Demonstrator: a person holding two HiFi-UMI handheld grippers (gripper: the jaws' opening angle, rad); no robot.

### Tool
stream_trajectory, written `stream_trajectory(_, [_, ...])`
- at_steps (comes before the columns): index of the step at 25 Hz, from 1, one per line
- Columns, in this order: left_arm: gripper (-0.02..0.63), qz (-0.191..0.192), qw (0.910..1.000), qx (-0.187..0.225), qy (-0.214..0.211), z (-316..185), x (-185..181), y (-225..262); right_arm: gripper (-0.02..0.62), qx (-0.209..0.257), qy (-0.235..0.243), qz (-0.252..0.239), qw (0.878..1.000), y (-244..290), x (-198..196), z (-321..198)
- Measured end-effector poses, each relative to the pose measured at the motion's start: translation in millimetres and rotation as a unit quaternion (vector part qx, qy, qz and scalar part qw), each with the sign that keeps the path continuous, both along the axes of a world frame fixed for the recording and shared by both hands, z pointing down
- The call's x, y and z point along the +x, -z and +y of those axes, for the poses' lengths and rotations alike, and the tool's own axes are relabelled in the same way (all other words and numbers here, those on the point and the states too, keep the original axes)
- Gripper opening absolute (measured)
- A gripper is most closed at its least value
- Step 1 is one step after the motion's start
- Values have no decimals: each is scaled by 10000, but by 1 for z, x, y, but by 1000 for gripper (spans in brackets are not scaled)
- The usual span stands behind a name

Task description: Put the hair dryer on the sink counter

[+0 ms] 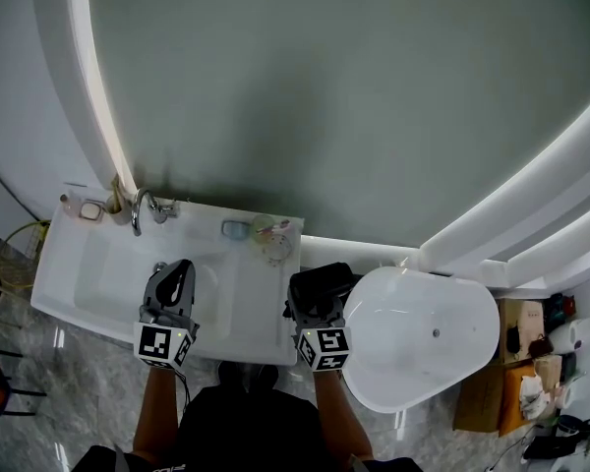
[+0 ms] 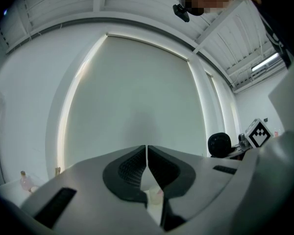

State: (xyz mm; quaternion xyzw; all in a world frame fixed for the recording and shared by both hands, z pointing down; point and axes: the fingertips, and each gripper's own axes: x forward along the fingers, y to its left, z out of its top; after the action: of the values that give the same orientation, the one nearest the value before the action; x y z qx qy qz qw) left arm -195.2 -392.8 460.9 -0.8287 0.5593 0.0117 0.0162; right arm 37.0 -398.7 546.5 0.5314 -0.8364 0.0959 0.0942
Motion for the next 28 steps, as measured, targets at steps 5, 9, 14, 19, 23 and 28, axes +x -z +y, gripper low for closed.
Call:
stream_trajectory(5, [34, 4, 10000, -33, -76, -5, 4, -5, 219, -757, -42, -448, 9961, -49, -16, -7])
stream_trajectory(9, [34, -8, 9999, -44, -106, -5, 5, -7, 219, -1584, -133, -847, 9836, -95, -28, -13])
stream_trajectory(14, [34, 21, 9999, -124, -75, -3, 3, -12, 218, -2393, -226, -858, 9669, -152, -40, -16])
stream_trajectory(19, [34, 59, 9998, -185, -31, -1, -1, -16, 218, -3295, -259, -730, 9410, -203, -50, -13])
stream_trajectory(23, [34, 103, 9998, -195, 14, -4, -5, -17, 218, -3846, -218, -299, 9223, -235, -55, -14])
stream_trajectory(28, [34, 58, 9997, -207, 85, -6, -8, -18, 218, -4422, -299, -98, 8964, -265, -57, -22])
